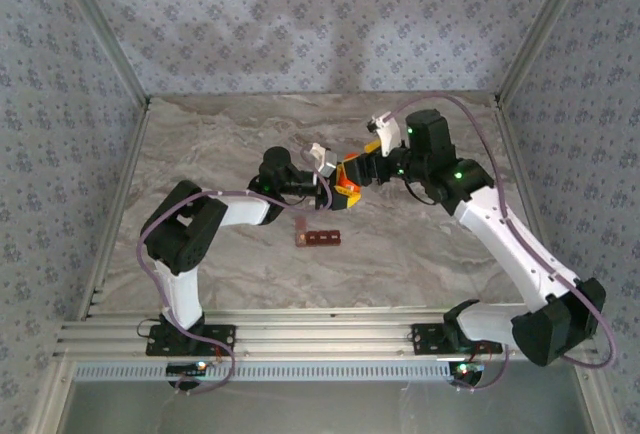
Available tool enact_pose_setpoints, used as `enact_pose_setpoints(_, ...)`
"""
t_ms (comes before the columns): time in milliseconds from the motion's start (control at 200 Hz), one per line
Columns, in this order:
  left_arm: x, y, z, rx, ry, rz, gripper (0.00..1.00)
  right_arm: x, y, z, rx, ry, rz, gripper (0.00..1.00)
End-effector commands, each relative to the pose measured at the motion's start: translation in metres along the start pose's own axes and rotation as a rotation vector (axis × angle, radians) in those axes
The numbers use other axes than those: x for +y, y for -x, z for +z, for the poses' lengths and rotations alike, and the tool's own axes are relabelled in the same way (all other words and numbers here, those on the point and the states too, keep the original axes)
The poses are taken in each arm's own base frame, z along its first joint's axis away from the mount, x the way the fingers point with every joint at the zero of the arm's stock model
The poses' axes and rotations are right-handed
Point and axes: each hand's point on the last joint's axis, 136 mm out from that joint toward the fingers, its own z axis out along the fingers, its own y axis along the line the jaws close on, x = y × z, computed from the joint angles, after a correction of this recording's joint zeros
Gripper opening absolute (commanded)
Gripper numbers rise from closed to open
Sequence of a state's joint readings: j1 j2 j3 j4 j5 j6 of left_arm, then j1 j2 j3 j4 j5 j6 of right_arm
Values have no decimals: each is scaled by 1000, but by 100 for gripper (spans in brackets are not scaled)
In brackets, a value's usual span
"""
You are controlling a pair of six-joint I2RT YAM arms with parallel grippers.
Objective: Sort the pills into containers
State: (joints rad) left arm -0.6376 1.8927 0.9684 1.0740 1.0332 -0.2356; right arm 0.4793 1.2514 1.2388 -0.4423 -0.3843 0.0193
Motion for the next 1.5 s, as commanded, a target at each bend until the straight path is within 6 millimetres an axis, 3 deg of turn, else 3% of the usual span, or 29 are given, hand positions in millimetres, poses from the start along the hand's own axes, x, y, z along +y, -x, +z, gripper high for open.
enact_pose_setpoints(0,-14,30,1,-44,-43,97,0,5,3,0,17,32,-52,75)
enact_pose_setpoints(185,-14,30,1,-44,-43,96,0,-2,-4,6,44,16,-34,69)
enact_pose_setpoints(435,-15,31,0,-45,-42,100,0,-8,-12,13,68,6,-1,42)
enact_pose_setpoints(615,-15,30,0,-45,-40,101,0,-15,-20,16,50,-76,70,34)
enact_pose_setpoints(635,-15,30,0,-45,-39,101,0,-20,-34,20,71,-111,101,34)
enact_pose_setpoints(685,-15,31,0,-47,-35,102,0,-22,-42,23,59,-166,139,34)
enact_pose_setpoints(830,-13,32,-1,-50,-22,106,0,-26,-57,28,-27,-313,267,34)
enact_pose_setpoints(925,-13,32,-1,-49,-21,107,0,-26,-55,28,-71,-320,310,36)
enact_pose_setpoints(1069,-13,30,-1,-46,-19,105,0,-20,-27,17,-83,-277,271,45)
enact_pose_setpoints(1209,-13,31,-1,-46,-21,104,0,-5,8,-14,-127,-177,194,66)
enact_pose_setpoints(1284,-13,32,-1,-47,-23,106,0,5,22,-29,-170,-99,139,72)
enact_pose_setpoints(1399,-14,31,-1,-45,-25,103,0,13,30,-39,-225,-44,9,74)
enact_pose_setpoints(1494,-14,31,-1,-44,-30,103,0,6,27,-36,-194,-28,-45,74)
